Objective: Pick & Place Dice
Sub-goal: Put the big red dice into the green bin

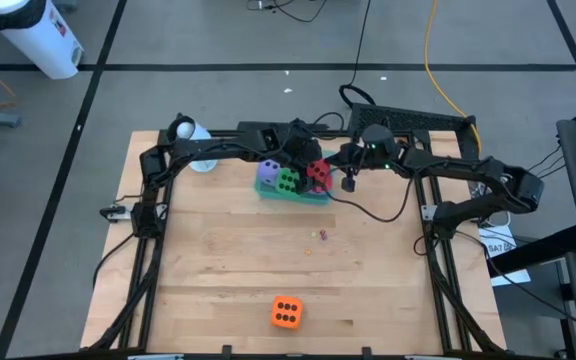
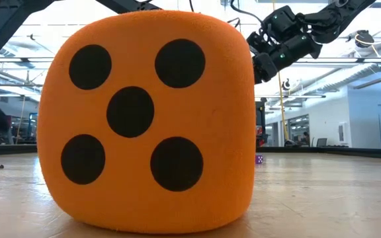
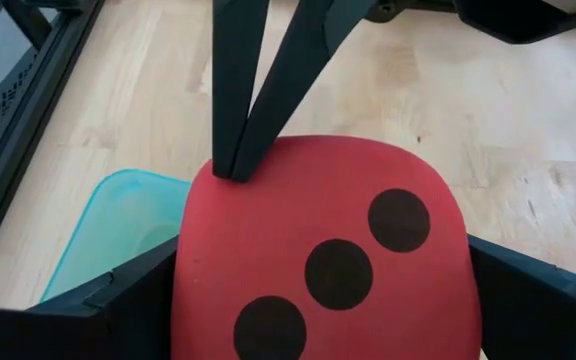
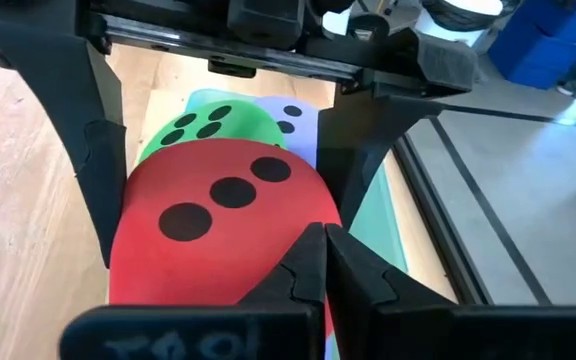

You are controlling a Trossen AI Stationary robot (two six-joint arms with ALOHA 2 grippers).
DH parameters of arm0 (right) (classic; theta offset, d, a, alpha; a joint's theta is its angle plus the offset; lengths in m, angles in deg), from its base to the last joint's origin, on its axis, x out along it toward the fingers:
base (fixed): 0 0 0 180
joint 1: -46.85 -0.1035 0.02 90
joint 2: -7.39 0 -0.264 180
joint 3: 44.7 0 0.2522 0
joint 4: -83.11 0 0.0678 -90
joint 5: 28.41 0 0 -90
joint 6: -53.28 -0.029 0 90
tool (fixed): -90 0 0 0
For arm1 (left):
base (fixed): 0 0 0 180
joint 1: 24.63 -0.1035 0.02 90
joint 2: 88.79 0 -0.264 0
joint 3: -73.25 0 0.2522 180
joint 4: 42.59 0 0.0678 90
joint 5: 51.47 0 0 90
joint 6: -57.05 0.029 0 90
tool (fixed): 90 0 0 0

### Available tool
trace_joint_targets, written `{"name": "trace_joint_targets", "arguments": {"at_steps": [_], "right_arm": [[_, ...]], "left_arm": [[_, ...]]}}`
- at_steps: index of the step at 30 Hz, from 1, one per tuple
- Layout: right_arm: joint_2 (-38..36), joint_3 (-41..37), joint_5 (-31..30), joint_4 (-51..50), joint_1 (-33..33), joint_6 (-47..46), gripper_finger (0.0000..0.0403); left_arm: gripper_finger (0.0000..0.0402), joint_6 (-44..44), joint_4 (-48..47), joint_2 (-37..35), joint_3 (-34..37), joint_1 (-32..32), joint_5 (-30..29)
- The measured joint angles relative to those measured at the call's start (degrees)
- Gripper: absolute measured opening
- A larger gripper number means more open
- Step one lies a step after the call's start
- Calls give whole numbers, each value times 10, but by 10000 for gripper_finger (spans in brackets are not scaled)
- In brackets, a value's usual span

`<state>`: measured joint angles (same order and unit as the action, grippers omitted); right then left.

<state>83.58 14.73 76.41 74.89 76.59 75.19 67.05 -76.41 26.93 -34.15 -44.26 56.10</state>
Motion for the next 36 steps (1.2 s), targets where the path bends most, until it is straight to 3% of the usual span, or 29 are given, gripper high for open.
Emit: {"name": "trace_joint_targets", "arguments": {"at_steps": [15, 36], "right_arm": [[14, -18, 21, -9, 0, 3, 0], [14, -33, 17, -2, -1, 13, 0]], "left_arm": [[400, -12, 20, 2, 2, -1, -41], [400, -18, 21, 0, -6, -5, -35]]}}
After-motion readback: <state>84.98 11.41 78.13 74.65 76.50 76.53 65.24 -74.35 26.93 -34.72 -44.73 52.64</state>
